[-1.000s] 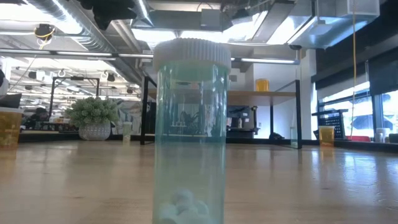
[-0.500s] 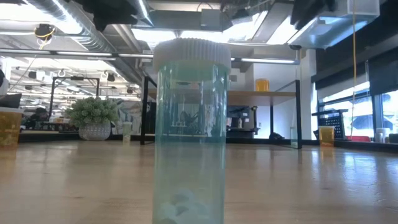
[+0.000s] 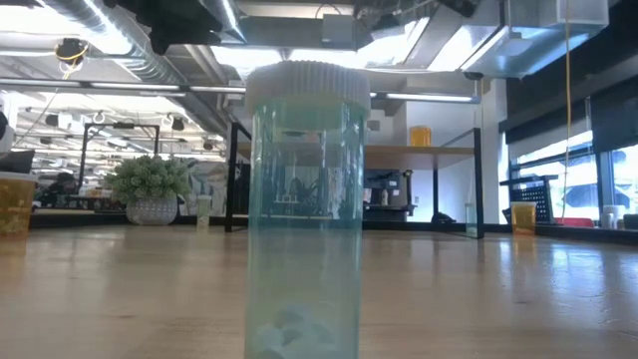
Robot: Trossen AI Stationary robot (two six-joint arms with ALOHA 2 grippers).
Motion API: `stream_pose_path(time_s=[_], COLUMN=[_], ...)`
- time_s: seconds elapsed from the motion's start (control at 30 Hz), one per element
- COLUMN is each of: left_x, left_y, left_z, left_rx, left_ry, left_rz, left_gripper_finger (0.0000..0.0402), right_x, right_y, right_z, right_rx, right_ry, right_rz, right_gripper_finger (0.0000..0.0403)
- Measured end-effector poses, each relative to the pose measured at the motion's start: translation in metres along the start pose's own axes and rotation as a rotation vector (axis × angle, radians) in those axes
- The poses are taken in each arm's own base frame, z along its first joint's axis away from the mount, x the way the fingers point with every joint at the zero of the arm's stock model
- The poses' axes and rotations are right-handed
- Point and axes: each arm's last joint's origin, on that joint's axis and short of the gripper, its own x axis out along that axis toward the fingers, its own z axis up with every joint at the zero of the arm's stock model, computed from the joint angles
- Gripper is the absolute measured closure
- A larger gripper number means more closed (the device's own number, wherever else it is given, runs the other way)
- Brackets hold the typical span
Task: Pick and place medicine bottles onto shelf by color
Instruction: Put the bottom blue pill bottle on the shelf aligned with the other blue pill bottle
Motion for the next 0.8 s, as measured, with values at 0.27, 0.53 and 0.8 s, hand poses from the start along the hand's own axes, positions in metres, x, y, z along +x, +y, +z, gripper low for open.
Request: stream_pose_path(time_s=[0.27, 0.53, 0.8], left_x=[0.0, -0.001, -0.001], left_y=[-0.002, -0.001, -0.001], left_z=[-0.002, -0.008, -0.008], left_rx=[0.036, 0.022, 0.028], left_ry=[0.031, 0.093, 0.094], left_rz=[-0.062, -0.067, -0.068], left_gripper_finger=[0.026, 0.026, 0.026], right_x=[0.059, 0.099, 0.121], right_y=[0.026, 0.046, 0.058], right_z=[0.008, 0.012, 0.008], right_rx=[-0.099, -0.163, -0.294], right_ry=[0.131, 0.158, 0.202], right_rz=[0.141, 0.238, 0.273], right_gripper_finger=[0.0241, 0.0241, 0.0241])
